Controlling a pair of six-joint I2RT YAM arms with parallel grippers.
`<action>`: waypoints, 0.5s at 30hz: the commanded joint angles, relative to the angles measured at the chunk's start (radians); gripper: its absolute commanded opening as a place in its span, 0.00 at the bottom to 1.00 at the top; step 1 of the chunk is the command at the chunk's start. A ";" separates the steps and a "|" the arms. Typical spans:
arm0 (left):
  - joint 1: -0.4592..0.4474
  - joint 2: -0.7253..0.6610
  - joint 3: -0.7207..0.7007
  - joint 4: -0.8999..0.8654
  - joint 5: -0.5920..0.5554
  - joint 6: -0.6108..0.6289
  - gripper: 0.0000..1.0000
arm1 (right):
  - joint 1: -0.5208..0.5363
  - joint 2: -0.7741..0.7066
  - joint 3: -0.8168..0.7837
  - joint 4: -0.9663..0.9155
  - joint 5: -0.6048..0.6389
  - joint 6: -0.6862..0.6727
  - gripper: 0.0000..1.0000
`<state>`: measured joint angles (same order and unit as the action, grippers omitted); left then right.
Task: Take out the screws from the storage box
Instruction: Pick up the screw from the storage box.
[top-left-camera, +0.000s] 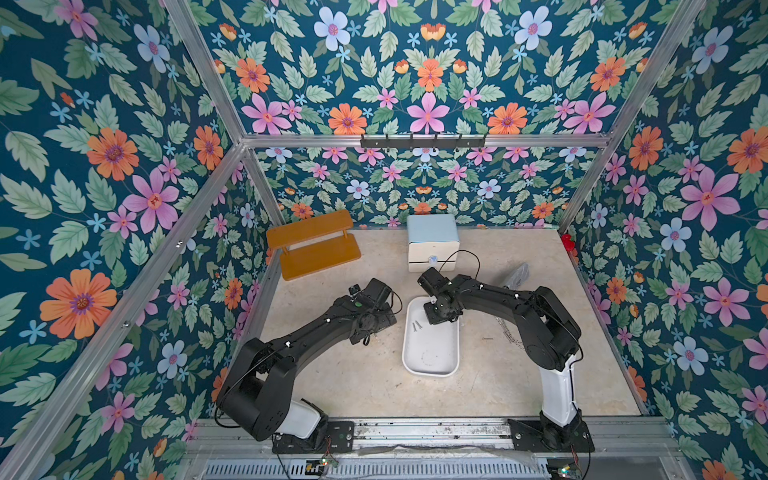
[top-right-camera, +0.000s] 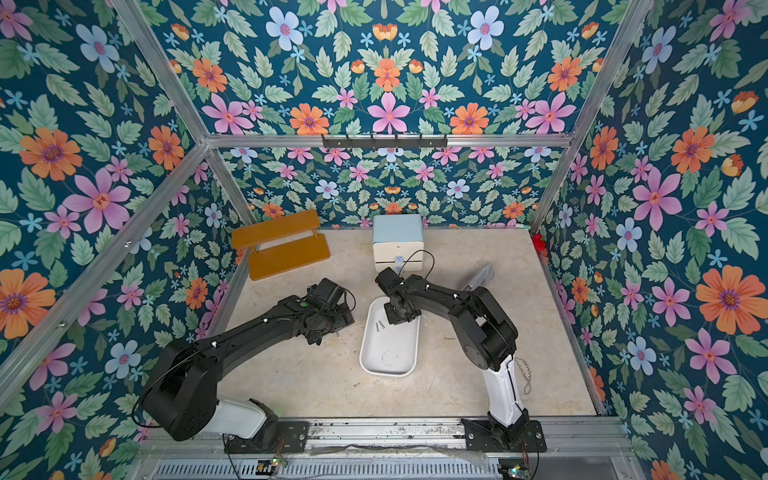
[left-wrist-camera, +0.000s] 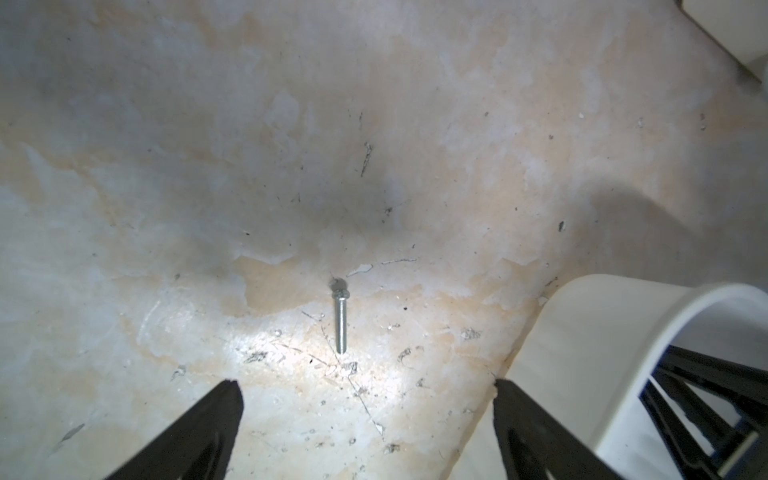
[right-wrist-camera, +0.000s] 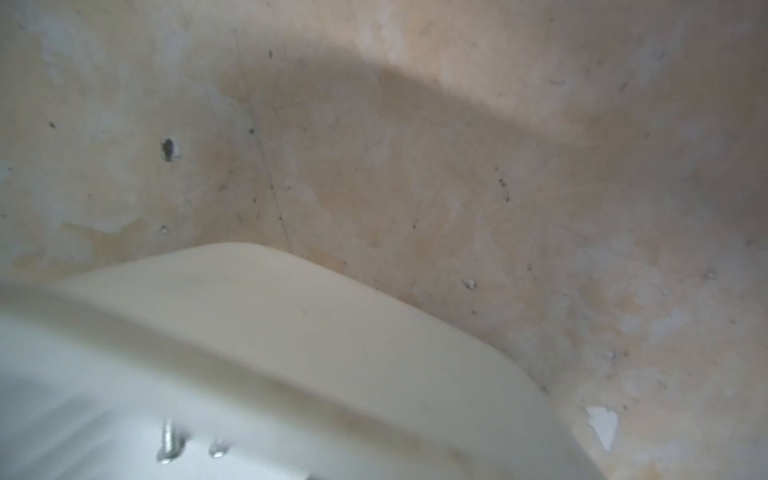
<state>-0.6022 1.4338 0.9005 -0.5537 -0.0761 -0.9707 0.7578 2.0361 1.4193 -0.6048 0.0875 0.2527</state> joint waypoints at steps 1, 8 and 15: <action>0.001 -0.037 -0.008 0.015 -0.002 0.013 0.99 | 0.000 0.015 -0.005 -0.024 -0.008 0.004 0.13; 0.001 -0.107 0.003 0.000 -0.008 0.021 0.99 | 0.000 -0.039 -0.020 -0.009 -0.022 0.007 0.05; -0.006 -0.101 0.074 -0.020 0.068 0.041 0.99 | -0.001 -0.275 -0.110 -0.009 0.037 0.041 0.07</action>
<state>-0.6029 1.3327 0.9543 -0.5549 -0.0437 -0.9592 0.7574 1.8236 1.3327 -0.6018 0.0845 0.2684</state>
